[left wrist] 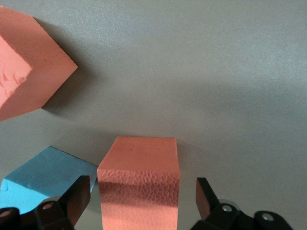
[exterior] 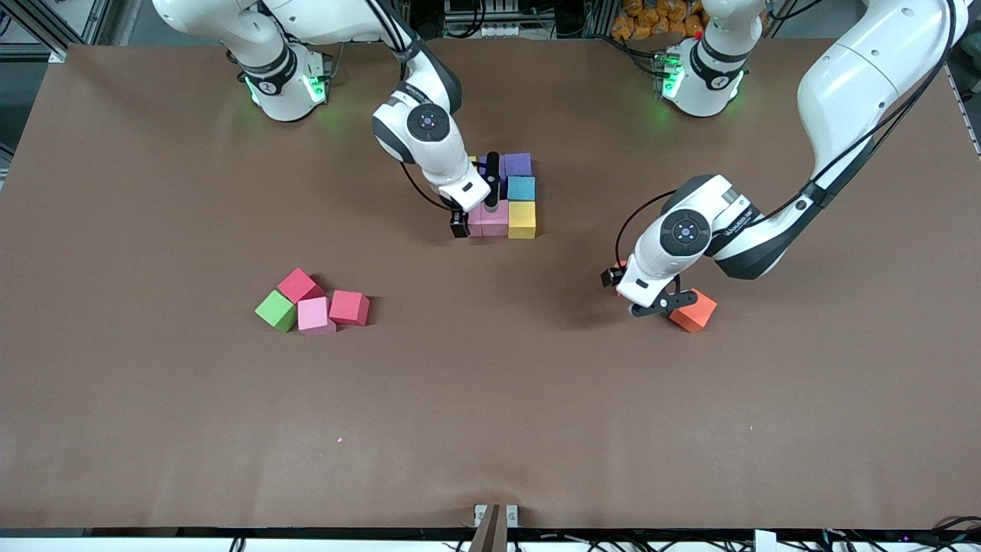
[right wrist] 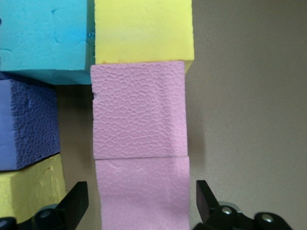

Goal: Form number 2 with 11 blocks
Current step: 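Place the pink cube with the right gripper while the left gripper grasps orange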

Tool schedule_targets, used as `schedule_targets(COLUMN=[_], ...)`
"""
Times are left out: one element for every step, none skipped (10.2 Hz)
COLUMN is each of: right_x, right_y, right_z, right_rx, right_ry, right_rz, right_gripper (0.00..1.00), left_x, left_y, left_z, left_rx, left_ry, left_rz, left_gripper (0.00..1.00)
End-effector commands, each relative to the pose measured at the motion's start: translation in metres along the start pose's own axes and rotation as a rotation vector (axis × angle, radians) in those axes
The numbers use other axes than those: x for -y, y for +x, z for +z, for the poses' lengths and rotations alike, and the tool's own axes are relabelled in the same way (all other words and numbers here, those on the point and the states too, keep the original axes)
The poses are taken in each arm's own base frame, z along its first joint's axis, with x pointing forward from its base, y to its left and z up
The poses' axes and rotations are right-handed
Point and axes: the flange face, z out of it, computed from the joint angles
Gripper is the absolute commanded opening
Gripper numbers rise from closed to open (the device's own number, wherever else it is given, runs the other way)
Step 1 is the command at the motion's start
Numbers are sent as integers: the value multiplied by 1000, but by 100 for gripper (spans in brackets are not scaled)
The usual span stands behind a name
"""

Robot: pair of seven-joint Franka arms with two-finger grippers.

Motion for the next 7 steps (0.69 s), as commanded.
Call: schedule_targets(right_x=[-1,0,0,2,4,6,7], right_y=[9,9,9,9,8,8,7], right_z=[-11,-19,-31,-39,-44,-50,-60], right_rx=[-10,0,13,24,45,54,61], right_ry=[-11,-6,0,7,22,40,49], right_rz=[7,6,2,1,6,14,19], right_gripper=[100,100,100,100,100,100,100], left_x=[-1,-1,-1,-1,-1,0,-1], left_y=[-1,-1,-1,0,0,2,1], left_z=[6,6,6,6,6,6,7], left_rx=[-13,-13,-13,-14,-14,-14,-12], left_ry=[9,9,9,9,8,6,4], left_rz=[-14,-15,-15,-17,-19,-24,-24], left_gripper=[93,90,89,86,81,76,67])
